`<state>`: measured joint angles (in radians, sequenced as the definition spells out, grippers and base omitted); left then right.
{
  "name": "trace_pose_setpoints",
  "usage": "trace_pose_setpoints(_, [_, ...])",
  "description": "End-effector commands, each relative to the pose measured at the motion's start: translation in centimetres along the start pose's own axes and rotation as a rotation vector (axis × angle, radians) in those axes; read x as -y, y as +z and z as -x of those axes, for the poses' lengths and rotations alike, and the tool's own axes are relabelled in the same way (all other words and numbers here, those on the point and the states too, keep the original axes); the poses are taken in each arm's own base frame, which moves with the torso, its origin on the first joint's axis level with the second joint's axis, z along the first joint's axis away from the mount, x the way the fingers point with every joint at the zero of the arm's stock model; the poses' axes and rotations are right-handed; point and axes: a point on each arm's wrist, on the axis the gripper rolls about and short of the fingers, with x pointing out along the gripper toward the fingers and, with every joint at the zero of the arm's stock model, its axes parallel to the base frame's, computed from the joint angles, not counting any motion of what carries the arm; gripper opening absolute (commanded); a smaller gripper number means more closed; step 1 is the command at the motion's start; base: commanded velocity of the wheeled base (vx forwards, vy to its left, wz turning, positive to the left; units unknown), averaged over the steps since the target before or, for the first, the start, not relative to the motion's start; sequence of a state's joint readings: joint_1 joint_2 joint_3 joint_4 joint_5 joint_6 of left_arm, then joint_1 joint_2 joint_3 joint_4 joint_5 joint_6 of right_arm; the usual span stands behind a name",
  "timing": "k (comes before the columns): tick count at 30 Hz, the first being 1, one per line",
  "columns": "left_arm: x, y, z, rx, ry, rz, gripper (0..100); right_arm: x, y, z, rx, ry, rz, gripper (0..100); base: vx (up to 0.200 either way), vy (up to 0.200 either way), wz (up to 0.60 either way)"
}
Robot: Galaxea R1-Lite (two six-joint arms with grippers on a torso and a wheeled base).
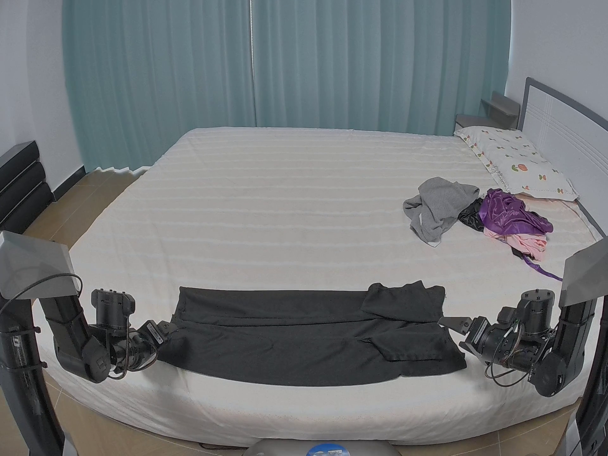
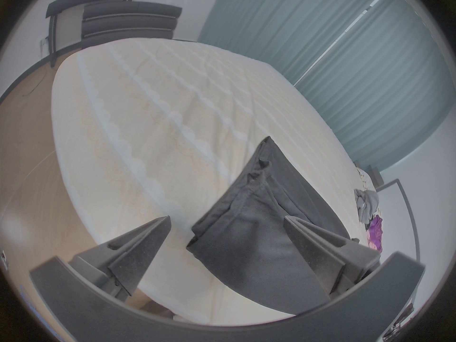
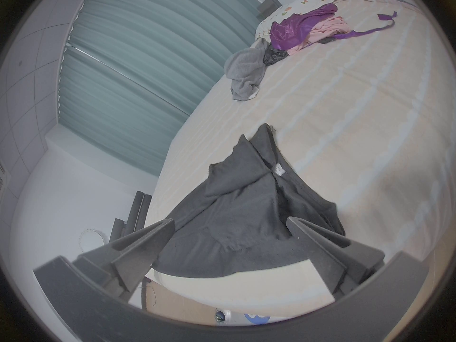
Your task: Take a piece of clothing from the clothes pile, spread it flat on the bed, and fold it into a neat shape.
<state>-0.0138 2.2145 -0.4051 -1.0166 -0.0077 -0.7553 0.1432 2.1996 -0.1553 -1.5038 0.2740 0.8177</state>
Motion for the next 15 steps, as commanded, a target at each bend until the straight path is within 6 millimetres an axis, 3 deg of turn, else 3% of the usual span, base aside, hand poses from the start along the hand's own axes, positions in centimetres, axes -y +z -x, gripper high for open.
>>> trace_pose_setpoints(1, [0.1, -1.3, -1.1, -0.02, 0.008, -0.035, 100, 1.1, -1.4, -0.7, -0.058, -0.046, -0.016, 100, 0.0, 0.0, 0.0])
trace_pose_setpoints(11, [0.2, -1.7, -2.8, 0.027, 0.061, -0.101, 100, 1.1, -1.3, -0.8, -0.056, -0.046, -0.018, 100, 0.0, 0.0, 0.0])
trace_pose_setpoints(12, [0.2, -1.7, -2.9, 0.034, 0.068, -0.102, 0, 1.1, -1.3, -0.8, -0.056, -0.046, -0.018, 100, 0.0, 0.0, 0.0])
trace_pose_setpoints(15, [0.2, -1.9, -3.0, 0.041, 0.076, -0.103, 0, 1.1, -1.4, -0.6, -0.057, -0.052, -0.019, 100, 0.0, 0.0, 0.0])
